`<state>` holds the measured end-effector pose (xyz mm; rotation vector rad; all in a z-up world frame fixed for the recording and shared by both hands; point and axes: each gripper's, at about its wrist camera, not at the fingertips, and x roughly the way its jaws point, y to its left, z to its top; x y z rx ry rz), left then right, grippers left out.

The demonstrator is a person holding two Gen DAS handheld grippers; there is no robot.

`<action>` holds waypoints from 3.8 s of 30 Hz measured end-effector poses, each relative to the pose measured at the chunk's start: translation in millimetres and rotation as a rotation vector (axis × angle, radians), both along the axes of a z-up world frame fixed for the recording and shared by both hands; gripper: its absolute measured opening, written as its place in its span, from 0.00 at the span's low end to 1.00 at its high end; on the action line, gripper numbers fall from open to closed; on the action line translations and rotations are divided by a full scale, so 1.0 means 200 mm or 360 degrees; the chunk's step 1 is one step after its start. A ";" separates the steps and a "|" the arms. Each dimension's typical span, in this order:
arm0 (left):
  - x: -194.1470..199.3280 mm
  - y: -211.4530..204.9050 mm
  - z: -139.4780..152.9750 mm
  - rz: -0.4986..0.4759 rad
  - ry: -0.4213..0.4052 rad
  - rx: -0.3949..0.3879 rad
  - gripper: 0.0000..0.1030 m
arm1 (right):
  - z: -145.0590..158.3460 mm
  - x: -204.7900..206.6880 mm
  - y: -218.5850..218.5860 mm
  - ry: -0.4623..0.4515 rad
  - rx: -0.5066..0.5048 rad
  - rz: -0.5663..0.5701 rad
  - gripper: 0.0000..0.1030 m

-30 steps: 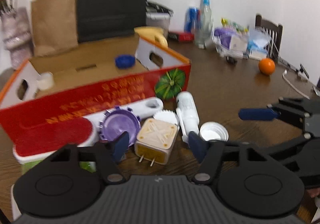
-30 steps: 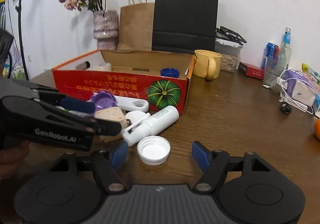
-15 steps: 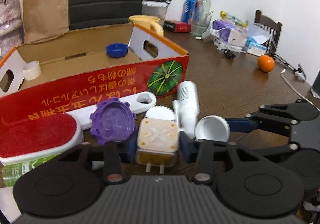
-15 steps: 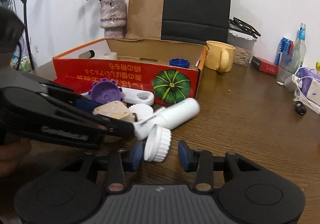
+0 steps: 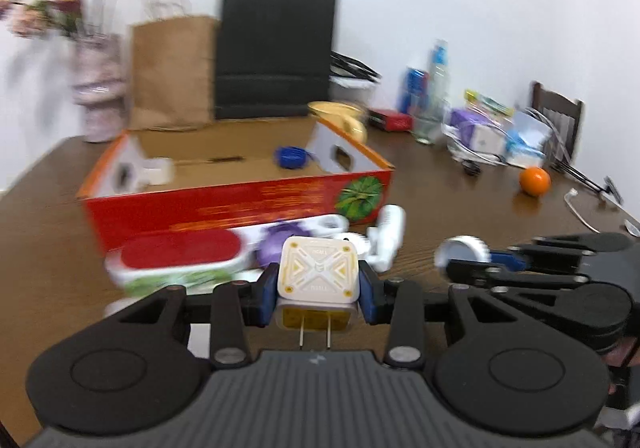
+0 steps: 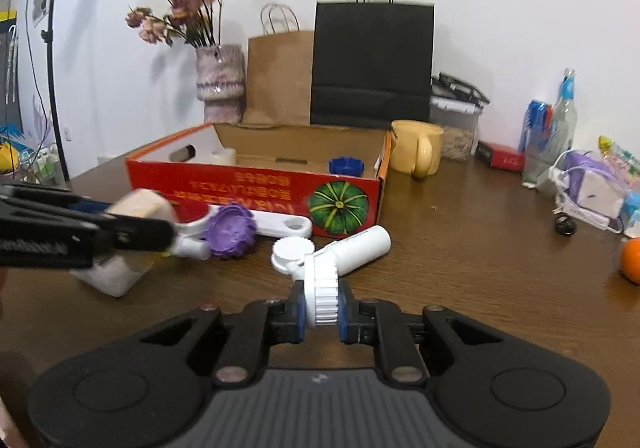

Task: Organize rigid objects
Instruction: 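Carry the cream block and white cap over the red box with both tools, then open both tools to drop the cream block and white cap into the box, then withdraw both open tools from the box back toward the table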

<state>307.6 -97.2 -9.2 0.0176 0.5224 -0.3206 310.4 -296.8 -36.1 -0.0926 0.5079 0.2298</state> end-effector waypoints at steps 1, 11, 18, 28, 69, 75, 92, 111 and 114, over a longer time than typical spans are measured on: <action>-0.06 0.03 0.01 0.0061 -0.0027 0.0017 0.39 | 0.01 -0.05 0.02 -0.0023 -0.0015 -0.0007 0.14; -0.56 0.36 0.06 0.0500 -0.0143 0.0089 0.39 | 0.13 -0.47 0.20 -0.0191 0.0074 0.0037 0.14; -0.78 0.52 0.12 0.0586 -0.0232 0.0081 0.39 | 0.18 -0.62 0.35 -0.0227 0.0119 0.0096 0.14; -0.92 0.63 0.18 0.0620 -0.0308 0.0049 0.39 | 0.22 -0.68 0.40 -0.0250 0.0121 0.0084 0.14; 1.63 0.30 0.17 0.0283 0.0484 -0.0063 0.39 | 0.31 1.72 0.31 0.0434 0.0313 0.0180 0.14; 1.86 0.26 -0.08 0.0321 0.0665 0.0078 0.39 | 0.01 2.02 0.38 0.0721 0.0400 0.0152 0.14; 1.66 0.34 0.21 0.0299 0.0488 0.0072 0.57 | 0.28 1.83 0.28 0.0562 0.0321 0.0060 0.54; 0.27 0.48 0.57 0.0491 -0.0265 0.0130 0.68 | 0.67 0.50 0.14 -0.0170 0.0064 -0.0004 0.67; 0.00 0.48 0.51 0.0468 -0.0356 0.0107 0.68 | 0.63 0.22 0.16 -0.0324 0.0033 -0.0019 0.70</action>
